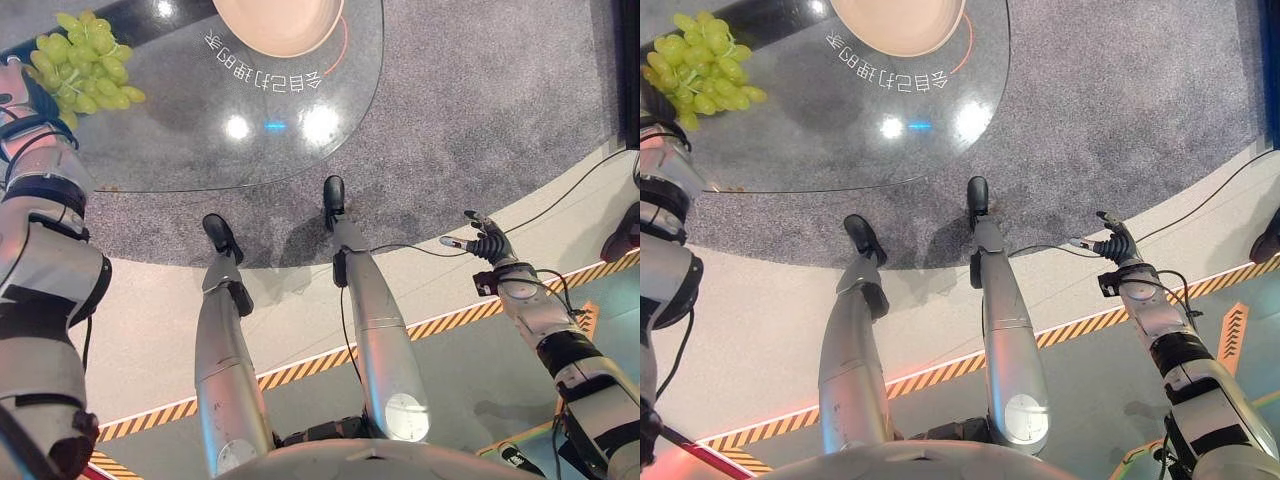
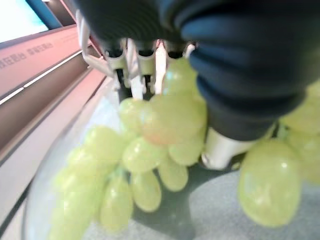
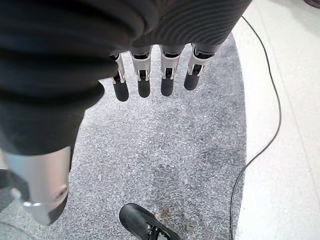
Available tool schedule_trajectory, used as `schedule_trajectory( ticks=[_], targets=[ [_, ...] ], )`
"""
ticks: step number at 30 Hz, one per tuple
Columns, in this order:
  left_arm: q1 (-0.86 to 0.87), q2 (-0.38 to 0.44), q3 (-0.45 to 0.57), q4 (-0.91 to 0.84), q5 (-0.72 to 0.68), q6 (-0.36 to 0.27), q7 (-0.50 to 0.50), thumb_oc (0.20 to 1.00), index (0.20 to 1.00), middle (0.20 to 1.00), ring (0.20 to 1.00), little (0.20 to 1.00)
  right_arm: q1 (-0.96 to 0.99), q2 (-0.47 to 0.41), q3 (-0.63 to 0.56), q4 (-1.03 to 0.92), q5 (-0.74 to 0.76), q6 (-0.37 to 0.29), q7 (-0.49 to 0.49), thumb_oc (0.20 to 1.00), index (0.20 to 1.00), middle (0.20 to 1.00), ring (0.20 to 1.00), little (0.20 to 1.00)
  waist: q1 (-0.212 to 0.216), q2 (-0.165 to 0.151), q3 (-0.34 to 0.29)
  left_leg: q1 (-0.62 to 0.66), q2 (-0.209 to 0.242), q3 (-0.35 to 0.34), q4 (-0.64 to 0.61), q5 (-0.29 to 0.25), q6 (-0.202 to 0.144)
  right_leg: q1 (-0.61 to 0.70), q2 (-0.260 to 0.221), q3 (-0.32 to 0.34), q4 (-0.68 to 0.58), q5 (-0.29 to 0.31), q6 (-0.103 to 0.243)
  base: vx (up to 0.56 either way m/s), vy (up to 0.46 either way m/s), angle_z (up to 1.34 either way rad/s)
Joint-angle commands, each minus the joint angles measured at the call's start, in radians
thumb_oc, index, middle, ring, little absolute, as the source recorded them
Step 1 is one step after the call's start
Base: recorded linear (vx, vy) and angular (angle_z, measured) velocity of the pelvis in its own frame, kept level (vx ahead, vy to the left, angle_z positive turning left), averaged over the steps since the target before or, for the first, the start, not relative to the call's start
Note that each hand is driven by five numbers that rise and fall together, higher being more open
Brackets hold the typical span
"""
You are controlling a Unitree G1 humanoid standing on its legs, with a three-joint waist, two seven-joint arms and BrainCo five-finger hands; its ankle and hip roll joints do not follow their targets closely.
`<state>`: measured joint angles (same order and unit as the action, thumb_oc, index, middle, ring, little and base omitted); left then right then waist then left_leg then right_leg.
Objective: Pick up fruits into the plate
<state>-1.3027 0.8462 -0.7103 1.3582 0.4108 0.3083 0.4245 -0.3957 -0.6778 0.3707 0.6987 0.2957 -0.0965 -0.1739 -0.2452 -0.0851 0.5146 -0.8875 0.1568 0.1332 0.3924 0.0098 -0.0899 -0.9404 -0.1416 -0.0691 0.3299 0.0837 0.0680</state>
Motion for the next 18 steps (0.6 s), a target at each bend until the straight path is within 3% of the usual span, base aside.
schedule_trajectory(
  ticks=[1,5,18],
  targets=[
    [0.021,0.039,0.006,0.003,-0.054,-0.036,-0.014,0.200,0.200,0.200,0.200,0.200,0.055,0.000,0.008,-0.028,0.022,-0.006,-0.027,1.000,1.000,1.000,1.000,1.000,0.000,-0.041,0.005,0.004,-0.102,0.008,0.002,-0.072,0.015,0.041,0.090,0.046,-0.061,-0.021,0.010,0.00,0.000,0.00],
    [0.047,0.029,0.047,-0.032,-0.178,-0.087,0.012,0.200,0.200,0.200,0.200,0.200,0.076,0.011,0.009,-0.061,0.015,-0.022,-0.038,1.000,1.000,1.000,1.000,1.000,0.002,-0.034,0.005,0.025,-0.102,0.012,-0.018,-0.061,0.014,0.057,0.093,0.048,-0.064,-0.026,0.010,0.00,0.000,0.00],
    [0.173,0.000,0.206,-0.306,-0.305,-0.290,0.215,0.200,0.200,0.200,0.200,0.200,0.184,0.082,0.009,-0.192,-0.041,-0.048,-0.065,1.000,1.000,1.000,1.000,1.000,0.041,-0.015,0.005,0.179,-0.110,0.039,-0.086,-0.045,0.007,0.197,0.069,0.001,-0.080,-0.049,0.023,-0.02,-0.007,0.03]
  ],
)
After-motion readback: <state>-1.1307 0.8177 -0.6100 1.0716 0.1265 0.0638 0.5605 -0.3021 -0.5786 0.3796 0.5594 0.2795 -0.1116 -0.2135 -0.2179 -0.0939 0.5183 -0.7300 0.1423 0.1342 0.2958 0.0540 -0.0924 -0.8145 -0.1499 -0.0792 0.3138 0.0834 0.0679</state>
